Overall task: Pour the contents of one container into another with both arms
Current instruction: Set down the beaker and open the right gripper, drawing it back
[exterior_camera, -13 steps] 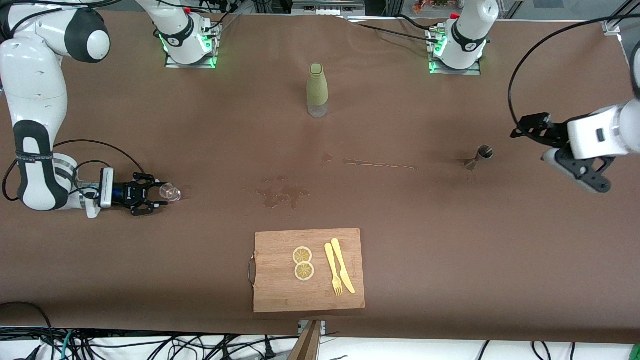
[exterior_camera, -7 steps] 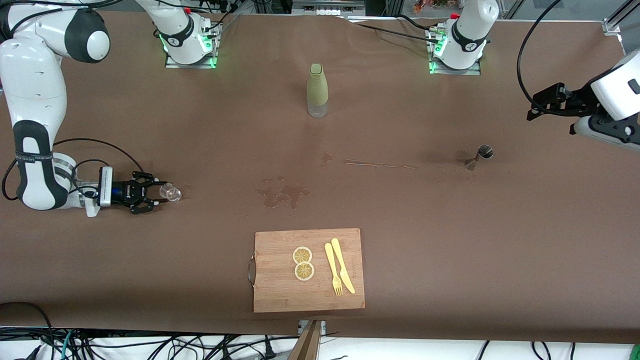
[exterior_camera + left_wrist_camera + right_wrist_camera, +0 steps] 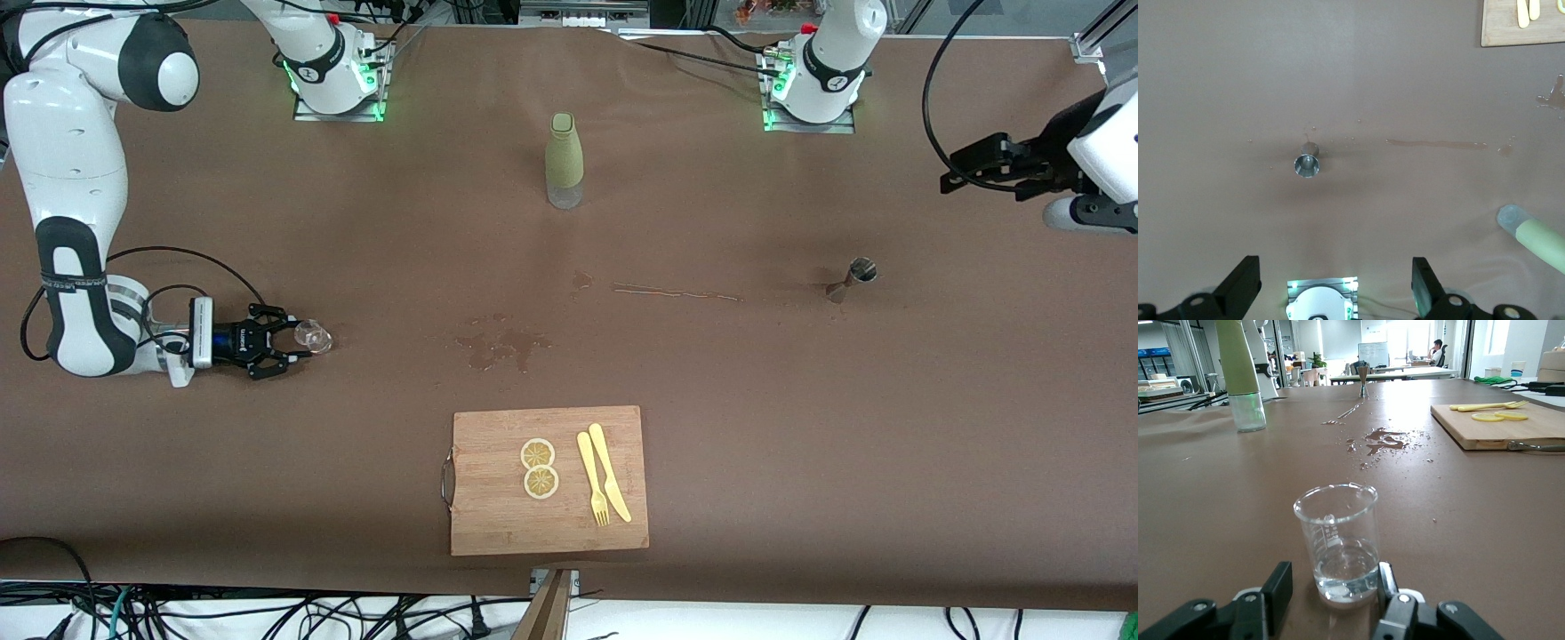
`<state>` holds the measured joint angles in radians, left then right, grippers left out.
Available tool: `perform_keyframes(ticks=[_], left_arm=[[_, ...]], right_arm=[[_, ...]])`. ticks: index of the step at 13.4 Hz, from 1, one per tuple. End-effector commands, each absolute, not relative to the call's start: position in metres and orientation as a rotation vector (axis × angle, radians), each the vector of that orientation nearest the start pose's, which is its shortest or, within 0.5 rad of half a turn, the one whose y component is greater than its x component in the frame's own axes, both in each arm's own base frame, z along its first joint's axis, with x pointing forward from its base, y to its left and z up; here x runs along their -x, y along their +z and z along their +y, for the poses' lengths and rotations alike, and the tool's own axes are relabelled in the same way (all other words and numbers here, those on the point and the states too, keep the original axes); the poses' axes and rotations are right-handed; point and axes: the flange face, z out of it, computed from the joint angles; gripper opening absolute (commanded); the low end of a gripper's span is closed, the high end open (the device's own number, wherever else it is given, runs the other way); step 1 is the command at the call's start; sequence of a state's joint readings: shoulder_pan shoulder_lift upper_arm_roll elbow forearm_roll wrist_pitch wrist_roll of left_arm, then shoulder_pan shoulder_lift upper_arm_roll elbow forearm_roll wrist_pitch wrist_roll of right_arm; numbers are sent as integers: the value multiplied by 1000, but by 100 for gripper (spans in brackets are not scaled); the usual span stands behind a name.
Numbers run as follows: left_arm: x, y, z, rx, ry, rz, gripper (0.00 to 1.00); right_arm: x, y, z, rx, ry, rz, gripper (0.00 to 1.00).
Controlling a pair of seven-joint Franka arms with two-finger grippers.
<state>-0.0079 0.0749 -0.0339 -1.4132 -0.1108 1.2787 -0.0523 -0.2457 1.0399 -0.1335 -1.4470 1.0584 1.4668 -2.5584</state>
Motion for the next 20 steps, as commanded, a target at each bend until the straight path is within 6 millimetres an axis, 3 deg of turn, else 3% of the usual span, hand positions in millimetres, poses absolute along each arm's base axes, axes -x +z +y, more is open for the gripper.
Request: perform_keyframes(ticks=[1,4,7,8,14,17,20], left_arm=[[-528,634,-35,3204,351,38,100],[-527,629,-21,3213,341,100,100],[-531,621,-20,3203,365,96,100],[-543,606,-18,3197,406,89,100],[-556,600,-24,3198,417,112,100],[-558,598,-21,3198,414,106,100],[-565,597,-19,3183,402,104,100]], right_arm=[[-609,67,-116,1327,-883,-1484,60],[-609,66,-115,1327,-883,-1484,60],[-609,66,-115,1338,-878,-1472,60],[-609,65,-115,1343,-875,-1470,60],[-616,71,-111,1342,-880,-1468,69],[-623,77,-120,1341,-894,-1500,71],[-630,96,-145,1358,-856,-1573,71]])
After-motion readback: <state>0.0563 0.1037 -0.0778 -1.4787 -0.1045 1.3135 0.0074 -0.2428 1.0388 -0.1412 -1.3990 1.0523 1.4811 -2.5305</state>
